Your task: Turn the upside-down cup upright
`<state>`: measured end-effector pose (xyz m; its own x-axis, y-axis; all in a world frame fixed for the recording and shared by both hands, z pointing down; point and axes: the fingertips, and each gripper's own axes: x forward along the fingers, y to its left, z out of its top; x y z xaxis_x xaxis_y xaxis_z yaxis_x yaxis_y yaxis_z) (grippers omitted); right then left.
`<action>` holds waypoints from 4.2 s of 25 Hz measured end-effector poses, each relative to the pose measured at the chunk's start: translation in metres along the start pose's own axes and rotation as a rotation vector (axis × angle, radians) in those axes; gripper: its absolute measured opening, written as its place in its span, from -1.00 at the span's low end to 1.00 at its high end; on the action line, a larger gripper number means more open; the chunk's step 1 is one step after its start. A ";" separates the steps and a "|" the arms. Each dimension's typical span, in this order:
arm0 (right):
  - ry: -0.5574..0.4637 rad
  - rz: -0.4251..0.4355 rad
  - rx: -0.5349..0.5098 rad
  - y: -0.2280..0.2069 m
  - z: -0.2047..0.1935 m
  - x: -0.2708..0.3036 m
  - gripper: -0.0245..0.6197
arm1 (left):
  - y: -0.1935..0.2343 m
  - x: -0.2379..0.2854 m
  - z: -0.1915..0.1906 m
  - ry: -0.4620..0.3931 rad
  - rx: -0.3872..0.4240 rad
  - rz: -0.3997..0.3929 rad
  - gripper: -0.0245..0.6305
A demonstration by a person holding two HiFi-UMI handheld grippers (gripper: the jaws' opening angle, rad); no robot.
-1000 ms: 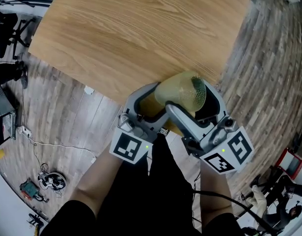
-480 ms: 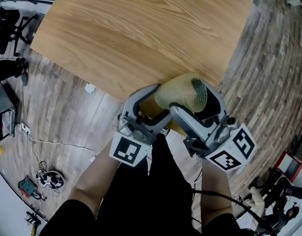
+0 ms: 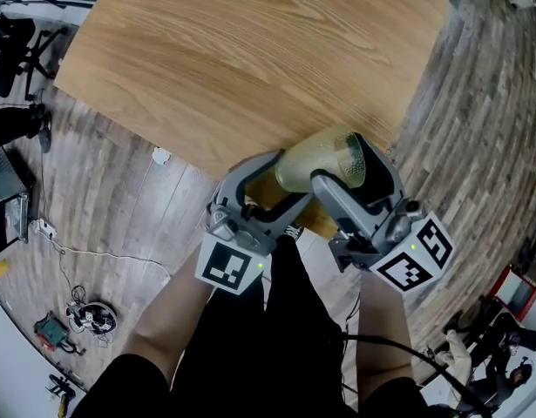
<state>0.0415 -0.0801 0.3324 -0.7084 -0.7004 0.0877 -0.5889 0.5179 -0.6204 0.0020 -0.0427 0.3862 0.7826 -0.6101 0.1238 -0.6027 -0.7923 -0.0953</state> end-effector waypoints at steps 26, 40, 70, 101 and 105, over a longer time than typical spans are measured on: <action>-0.009 -0.281 -0.415 -0.033 0.018 -0.018 -0.86 | 0.008 0.010 -0.014 0.086 0.018 0.013 -0.12; 0.129 -0.384 -0.494 -0.058 0.004 -0.012 -0.88 | 0.006 0.009 -0.002 0.091 0.024 0.001 -0.13; 0.228 -0.362 -0.376 -0.071 -0.048 -0.005 -0.88 | 0.001 0.022 0.004 0.081 -0.006 -0.003 -0.19; -0.091 -0.356 -0.598 0.152 0.119 -0.057 -0.88 | 0.019 -0.069 0.230 -0.116 -0.133 0.334 -0.90; -0.120 -0.359 -0.652 0.193 0.120 -0.079 -0.88 | -0.014 -0.087 0.256 -0.107 -0.130 0.308 -0.90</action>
<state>0.0307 0.0158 0.1122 -0.4043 -0.9103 0.0890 -0.9130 0.4075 0.0209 -0.0182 0.0214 0.1235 0.5685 -0.8227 0.0036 -0.8226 -0.5684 0.0156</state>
